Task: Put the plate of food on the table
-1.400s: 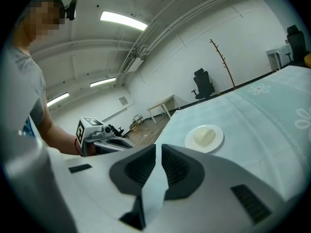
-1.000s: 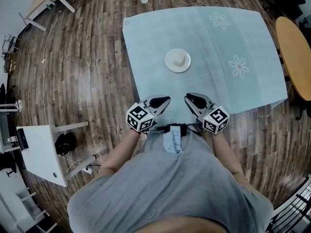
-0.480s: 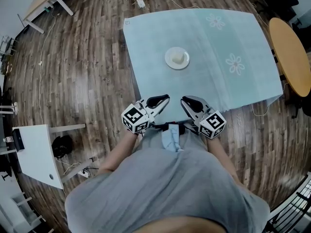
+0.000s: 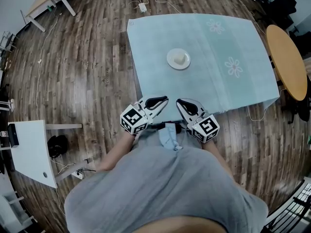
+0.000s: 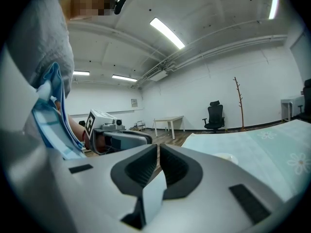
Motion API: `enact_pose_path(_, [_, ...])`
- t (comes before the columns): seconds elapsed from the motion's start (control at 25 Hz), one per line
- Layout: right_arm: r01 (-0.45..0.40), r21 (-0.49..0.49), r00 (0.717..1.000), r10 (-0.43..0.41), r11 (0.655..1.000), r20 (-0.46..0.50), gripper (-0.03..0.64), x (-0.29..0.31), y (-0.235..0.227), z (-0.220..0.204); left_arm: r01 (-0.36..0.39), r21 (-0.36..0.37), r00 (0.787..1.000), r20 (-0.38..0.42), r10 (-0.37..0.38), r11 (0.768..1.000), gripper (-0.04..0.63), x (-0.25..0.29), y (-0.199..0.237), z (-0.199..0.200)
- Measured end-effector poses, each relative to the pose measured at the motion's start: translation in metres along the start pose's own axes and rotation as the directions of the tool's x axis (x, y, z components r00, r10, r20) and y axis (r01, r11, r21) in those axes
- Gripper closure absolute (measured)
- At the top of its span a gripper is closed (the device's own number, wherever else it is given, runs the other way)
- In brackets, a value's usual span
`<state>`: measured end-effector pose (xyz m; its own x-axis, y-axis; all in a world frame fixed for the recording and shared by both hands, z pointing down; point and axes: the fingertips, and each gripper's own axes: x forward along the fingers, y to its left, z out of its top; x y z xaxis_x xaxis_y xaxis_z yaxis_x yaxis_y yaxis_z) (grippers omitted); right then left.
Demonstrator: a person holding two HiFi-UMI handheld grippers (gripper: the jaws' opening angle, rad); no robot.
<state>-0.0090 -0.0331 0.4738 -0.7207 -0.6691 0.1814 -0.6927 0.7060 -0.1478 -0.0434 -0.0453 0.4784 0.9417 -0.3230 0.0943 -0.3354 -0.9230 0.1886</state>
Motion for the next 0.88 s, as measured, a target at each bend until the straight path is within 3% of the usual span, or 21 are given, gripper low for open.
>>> enact_pose_path(0.88, [0.016,-0.005,0.999,-0.016,1.000,-0.031,0.583,0.000,0.014,0.001,0.035,-0.020,0.999,-0.019,-0.035,0.999,0.574,-0.008,-0.007,-0.008])
